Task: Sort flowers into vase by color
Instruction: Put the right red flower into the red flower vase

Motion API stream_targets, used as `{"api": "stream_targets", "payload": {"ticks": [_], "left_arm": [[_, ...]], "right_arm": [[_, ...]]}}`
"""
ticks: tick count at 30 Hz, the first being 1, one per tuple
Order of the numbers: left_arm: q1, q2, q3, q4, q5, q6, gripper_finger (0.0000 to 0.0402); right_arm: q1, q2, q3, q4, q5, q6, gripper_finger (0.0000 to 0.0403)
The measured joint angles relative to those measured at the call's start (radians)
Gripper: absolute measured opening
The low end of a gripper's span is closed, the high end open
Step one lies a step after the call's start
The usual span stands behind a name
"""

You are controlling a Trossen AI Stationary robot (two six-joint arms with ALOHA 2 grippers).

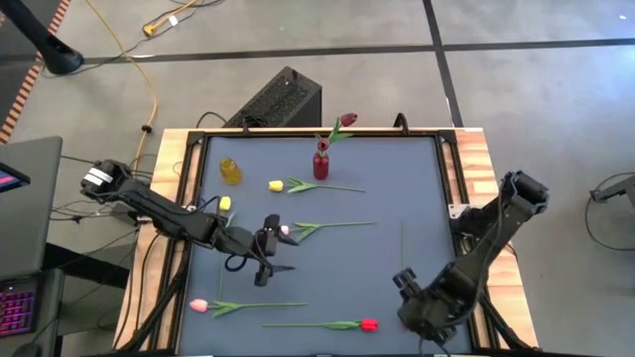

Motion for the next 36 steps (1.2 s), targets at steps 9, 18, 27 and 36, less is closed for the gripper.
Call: {"api": "stream_targets", "payload": {"ticks": [9, 18, 27, 36], "left_arm": [[0.001, 0.000, 0.000, 0.000, -0.052, 0.012, 0.0295], [0.042, 0.000, 0.000, 0.000, -0.095, 0.019, 0.0295], [0.068, 0.000, 0.000, 0.003, -0.094, 0.010, 0.0295], [0.069, 0.000, 0.000, 0.014, -0.094, 0.027, 0.0295]], "right_arm": [[0.031, 0.102, 0.000, -0.031, -0.005, -0.117, 0.0206], [0.000, 0.240, -0.001, -0.130, -0.003, -0.494, 0.0197], [-0.048, 0.349, -0.001, -0.203, 0.045, -0.884, 0.0193], [-0.070, 0.401, 0.000, -0.176, 0.088, -1.011, 0.0172]]}}
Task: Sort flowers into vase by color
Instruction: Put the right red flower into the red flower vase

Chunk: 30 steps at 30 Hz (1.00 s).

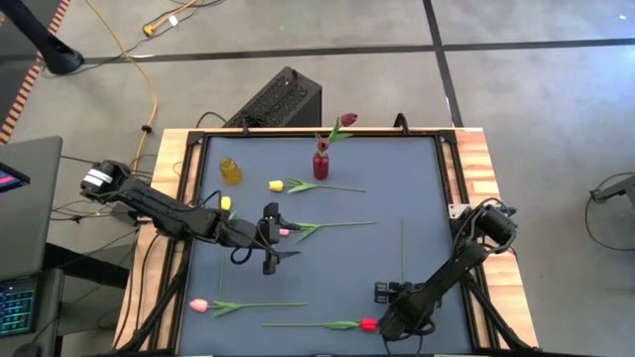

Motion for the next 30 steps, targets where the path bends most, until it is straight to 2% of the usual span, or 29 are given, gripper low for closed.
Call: {"api": "stream_targets", "payload": {"ticks": [4, 10, 13, 17, 22, 28, 30], "left_arm": [[0.000, 0.000, 0.000, 0.005, -0.001, 0.023, 0.0295], [0.016, 0.000, 0.000, 0.009, 0.000, 0.027, 0.0295], [0.024, 0.000, 0.000, 0.012, 0.000, 0.027, 0.0295], [0.033, 0.000, 0.000, 0.027, 0.011, 0.026, 0.0295], [0.035, 0.000, 0.000, 0.066, 0.062, 0.021, 0.0295], [0.034, 0.001, 0.000, 0.142, 0.150, 0.020, 0.0295], [0.028, 0.025, 0.000, 0.227, 0.207, 0.029, 0.0295]], "right_arm": [[0.001, 0.000, 0.000, 0.030, -0.012, 0.009, 0.0118], [0.002, 0.000, 0.011, 0.063, -0.038, 0.113, 0.0020], [0.000, 0.000, 0.037, 0.065, -0.039, 0.150, 0.0019], [0.000, -0.024, 0.087, 0.055, 0.016, 0.167, 0.0036], [-0.026, -0.072, 0.162, 0.068, 0.025, 0.244, 0.0016], [-0.069, -0.194, 0.175, 0.246, 0.028, 0.318, 0.0016], [-0.080, -0.232, 0.175, 0.321, 0.050, 0.321, 0.0016]]}}
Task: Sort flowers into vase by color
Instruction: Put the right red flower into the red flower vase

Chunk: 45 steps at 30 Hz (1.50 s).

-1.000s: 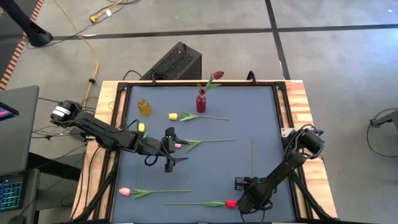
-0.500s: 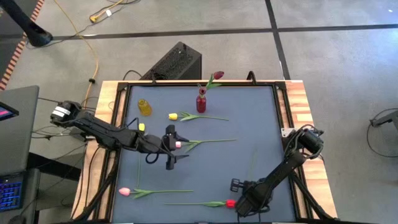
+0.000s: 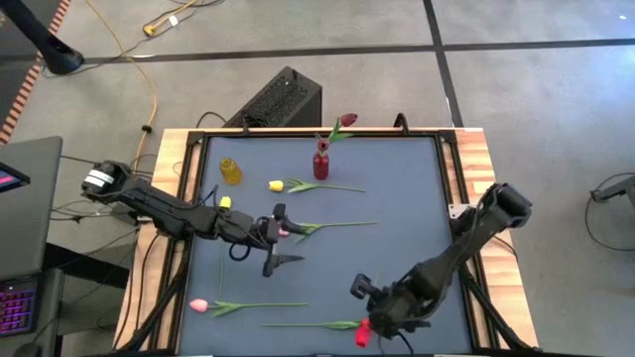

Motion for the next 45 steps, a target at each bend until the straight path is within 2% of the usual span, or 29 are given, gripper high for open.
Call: {"api": "stream_targets", "payload": {"ticks": [4, 9, 13, 18, 23, 28, 34, 41, 43, 45], "left_arm": [[-0.042, 0.135, 0.013, 0.224, 0.135, 0.105, 0.0295], [-0.072, 0.291, 0.076, 0.328, 0.120, 0.206, 0.0295], [-0.071, 0.366, 0.149, 0.343, 0.156, 0.235, 0.0295], [-0.072, 0.388, 0.184, 0.344, 0.177, 0.283, 0.0295], [-0.064, 0.388, 0.185, 0.343, 0.142, 0.288, 0.0295], [-0.048, 0.388, 0.185, 0.323, 0.179, 0.273, 0.0281], [-0.042, 0.388, 0.185, 0.318, 0.188, 0.278, 0.0210], [-0.042, 0.388, 0.185, 0.319, 0.094, 0.312, 0.0076], [-0.038, 0.388, 0.185, 0.319, 0.098, 0.322, 0.0029], [-0.030, 0.388, 0.185, 0.318, 0.123, 0.316, 0.0010]], "right_arm": [[-0.014, -0.070, 0.000, 0.123, 0.062, -0.049, 0.0016], [-0.053, -0.121, 0.000, 0.265, 0.065, -0.094, 0.0016], [-0.104, -0.121, 0.000, 0.363, 0.065, -0.066, 0.0016], [-0.158, -0.113, 0.000, 0.384, 0.063, -0.032, 0.0016], [-0.175, -0.105, -0.001, 0.430, 0.057, -0.043, 0.0016], [-0.205, -0.104, -0.001, 0.439, 0.056, -0.043, 0.0024], [-0.229, -0.104, -0.001, 0.435, 0.051, -0.043, 0.0019], [-0.235, -0.104, -0.001, 0.434, 0.051, -0.043, 0.0025], [-0.235, -0.104, -0.001, 0.435, 0.050, -0.043, 0.0024], [-0.234, -0.104, -0.001, 0.435, 0.050, -0.042, 0.0026]]}}
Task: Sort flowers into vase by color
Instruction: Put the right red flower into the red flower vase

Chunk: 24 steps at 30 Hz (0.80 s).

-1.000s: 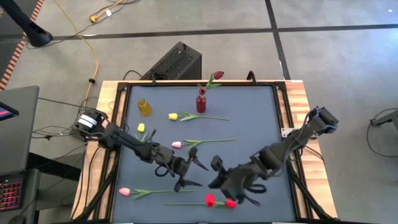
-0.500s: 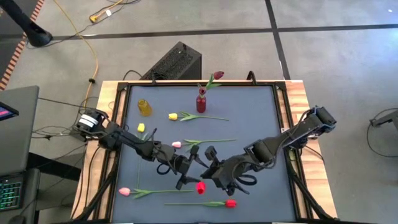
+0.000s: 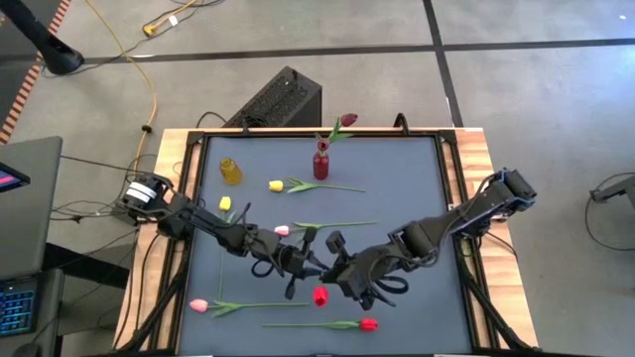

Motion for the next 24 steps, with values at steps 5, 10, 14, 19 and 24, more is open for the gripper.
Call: {"api": "stream_targets", "payload": {"ticks": [5, 10, 14, 19, 24], "left_arm": [[0.015, 0.000, 0.000, -0.004, 0.011, -0.021, 0.0002], [0.017, 0.000, -0.001, -0.005, 0.012, -0.024, 0.0000], [0.017, 0.000, -0.001, -0.003, 0.011, -0.027, 0.0000], [0.017, -0.011, -0.001, -0.011, 0.010, -0.019, 0.0000], [0.024, -0.062, -0.002, -0.040, 0.010, 0.001, 0.0000]], "right_arm": [[-0.001, 0.000, 0.000, -0.014, 0.001, 0.026, 0.0044], [-0.011, 0.000, 0.000, -0.029, 0.006, 0.042, 0.0054], [-0.013, 0.000, 0.001, -0.086, 0.007, 0.052, 0.0064], [-0.012, -0.001, 0.001, -0.188, 0.007, 0.086, 0.0093], [-0.013, -0.024, 0.001, -0.271, 0.004, 0.112, 0.0132]]}}
